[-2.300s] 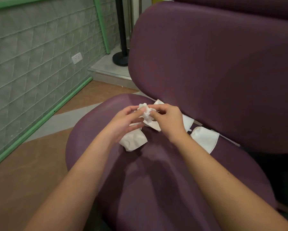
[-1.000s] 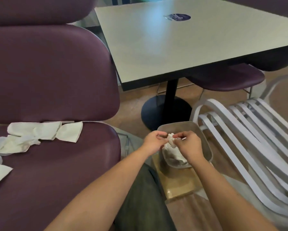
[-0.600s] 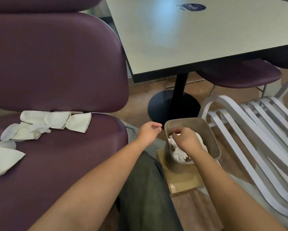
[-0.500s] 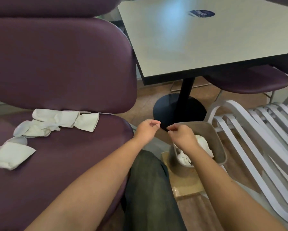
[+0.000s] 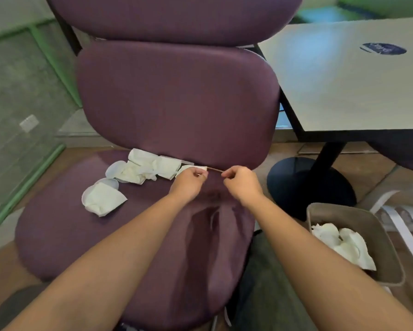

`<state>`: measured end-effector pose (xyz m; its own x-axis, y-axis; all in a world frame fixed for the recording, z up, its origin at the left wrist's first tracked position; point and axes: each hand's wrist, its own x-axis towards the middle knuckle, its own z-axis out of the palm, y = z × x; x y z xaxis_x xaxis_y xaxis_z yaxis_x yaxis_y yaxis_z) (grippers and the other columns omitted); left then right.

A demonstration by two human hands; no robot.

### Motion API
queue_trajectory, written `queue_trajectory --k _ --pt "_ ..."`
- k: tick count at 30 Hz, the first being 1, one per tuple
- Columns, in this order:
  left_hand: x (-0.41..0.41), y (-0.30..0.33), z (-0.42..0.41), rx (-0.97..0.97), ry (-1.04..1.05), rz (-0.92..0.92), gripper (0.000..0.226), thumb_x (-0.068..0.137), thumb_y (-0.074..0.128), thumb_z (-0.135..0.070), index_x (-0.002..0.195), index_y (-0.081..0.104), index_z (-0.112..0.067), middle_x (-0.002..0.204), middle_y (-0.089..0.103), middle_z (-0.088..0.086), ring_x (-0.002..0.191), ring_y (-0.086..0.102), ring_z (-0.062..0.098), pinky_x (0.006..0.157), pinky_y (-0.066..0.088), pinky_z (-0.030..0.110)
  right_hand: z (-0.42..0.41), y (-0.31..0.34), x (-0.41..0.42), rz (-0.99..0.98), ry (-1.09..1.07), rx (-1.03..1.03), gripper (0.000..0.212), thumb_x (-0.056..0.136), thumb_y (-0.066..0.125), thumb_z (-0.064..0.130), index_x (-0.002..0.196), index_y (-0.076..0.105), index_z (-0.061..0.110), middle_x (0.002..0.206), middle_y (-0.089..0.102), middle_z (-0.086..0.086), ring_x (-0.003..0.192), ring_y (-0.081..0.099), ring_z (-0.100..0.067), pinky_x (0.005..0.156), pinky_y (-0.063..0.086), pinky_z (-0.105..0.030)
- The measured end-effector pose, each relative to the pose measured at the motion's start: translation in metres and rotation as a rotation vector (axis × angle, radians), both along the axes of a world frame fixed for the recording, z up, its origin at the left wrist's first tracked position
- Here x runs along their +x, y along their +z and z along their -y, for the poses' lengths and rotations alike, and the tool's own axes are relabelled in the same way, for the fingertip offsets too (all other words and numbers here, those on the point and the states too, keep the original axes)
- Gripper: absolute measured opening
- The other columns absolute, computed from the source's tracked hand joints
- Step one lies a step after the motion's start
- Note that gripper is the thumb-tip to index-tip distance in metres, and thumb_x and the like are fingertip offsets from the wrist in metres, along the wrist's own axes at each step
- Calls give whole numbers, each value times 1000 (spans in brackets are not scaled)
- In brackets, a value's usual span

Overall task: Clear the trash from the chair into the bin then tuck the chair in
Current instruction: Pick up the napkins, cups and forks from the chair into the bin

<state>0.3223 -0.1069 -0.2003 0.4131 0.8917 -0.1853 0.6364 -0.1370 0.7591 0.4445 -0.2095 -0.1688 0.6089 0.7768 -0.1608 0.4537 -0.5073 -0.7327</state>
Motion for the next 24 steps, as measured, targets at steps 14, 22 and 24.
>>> queue_trajectory --k 14,22,24 --pt "-72 -36 -90 423 -71 -444 30 92 55 -22 120 61 -29 124 53 5 122 42 26 96 43 42 -87 -61 -43 215 263 -144 55 81 70 26 133 54 20 138 45 -2 135 33 -20 108 38 -38" --pt "-67 -59 -114 545 -201 -633 38 95 53 -27 133 53 -32 130 51 -1 126 37 24 98 33 38 -108 -89 -38 334 337 -170 73 82 72 42 144 42 16 153 34 -2 143 23 -19 117 20 -31" --pt "-70 -62 -115 598 -193 -640 32 96 53 -28 127 58 -33 123 55 -2 122 40 23 94 33 36 -109 -92 -38 377 336 -141 64 86 68 39 141 46 17 150 38 -3 141 27 -20 114 23 -30"
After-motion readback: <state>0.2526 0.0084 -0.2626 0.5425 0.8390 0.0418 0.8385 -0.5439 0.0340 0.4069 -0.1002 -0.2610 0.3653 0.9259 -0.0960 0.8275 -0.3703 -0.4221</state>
